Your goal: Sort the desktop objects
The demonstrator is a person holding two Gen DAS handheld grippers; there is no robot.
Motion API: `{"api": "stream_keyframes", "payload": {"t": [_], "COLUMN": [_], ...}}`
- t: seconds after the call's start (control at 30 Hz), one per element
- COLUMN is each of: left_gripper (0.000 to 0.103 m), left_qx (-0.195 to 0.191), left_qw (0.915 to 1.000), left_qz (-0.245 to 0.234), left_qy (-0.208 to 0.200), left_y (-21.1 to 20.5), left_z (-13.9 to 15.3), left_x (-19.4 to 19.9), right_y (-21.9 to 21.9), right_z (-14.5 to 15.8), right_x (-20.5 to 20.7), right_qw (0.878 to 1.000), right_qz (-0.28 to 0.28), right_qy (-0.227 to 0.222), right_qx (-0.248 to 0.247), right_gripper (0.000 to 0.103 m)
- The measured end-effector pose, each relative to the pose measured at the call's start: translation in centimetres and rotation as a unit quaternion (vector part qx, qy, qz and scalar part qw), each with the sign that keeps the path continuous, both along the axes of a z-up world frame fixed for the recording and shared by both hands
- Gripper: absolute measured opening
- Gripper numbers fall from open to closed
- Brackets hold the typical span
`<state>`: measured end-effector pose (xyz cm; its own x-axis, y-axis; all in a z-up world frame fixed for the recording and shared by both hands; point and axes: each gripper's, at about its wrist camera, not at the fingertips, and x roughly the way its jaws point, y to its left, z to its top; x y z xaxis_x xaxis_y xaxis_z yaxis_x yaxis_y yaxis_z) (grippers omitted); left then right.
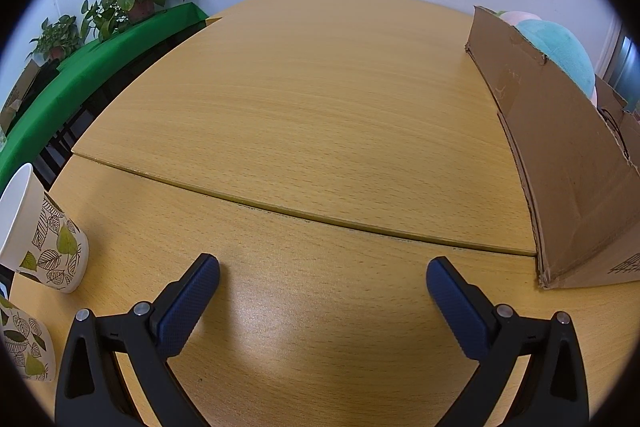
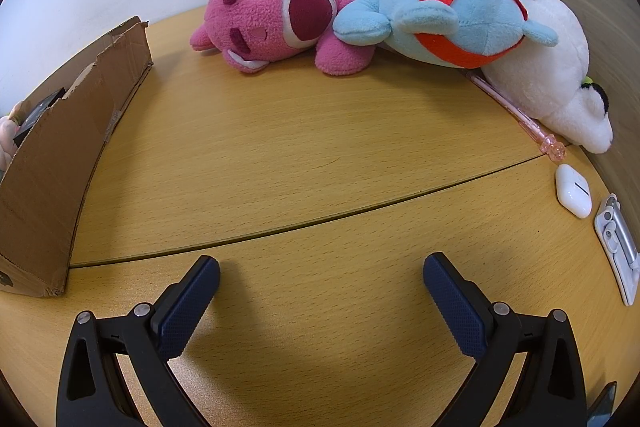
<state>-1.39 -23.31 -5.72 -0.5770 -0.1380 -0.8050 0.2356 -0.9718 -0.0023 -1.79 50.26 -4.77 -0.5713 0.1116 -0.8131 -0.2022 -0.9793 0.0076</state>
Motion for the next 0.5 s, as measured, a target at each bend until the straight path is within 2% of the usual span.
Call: {"api": "stream_keyframes", "payload": {"t": [0.5], "left_gripper": [0.103], "left_qx": [0.0], "left_qw": [1.0], "left_qz": [0.0], "left_qy": [0.0], "left_y": [-0.2], "left_z": [-0.04], "left_x": [0.02], "right_y": [-0.08], "right_z": [0.06], "right_x": [-0.06], "right_qw": [1.0], "right_qz": [0.0], "right_qy": [0.0], "right_qx": [0.0], "right_gripper": [0.103]}}
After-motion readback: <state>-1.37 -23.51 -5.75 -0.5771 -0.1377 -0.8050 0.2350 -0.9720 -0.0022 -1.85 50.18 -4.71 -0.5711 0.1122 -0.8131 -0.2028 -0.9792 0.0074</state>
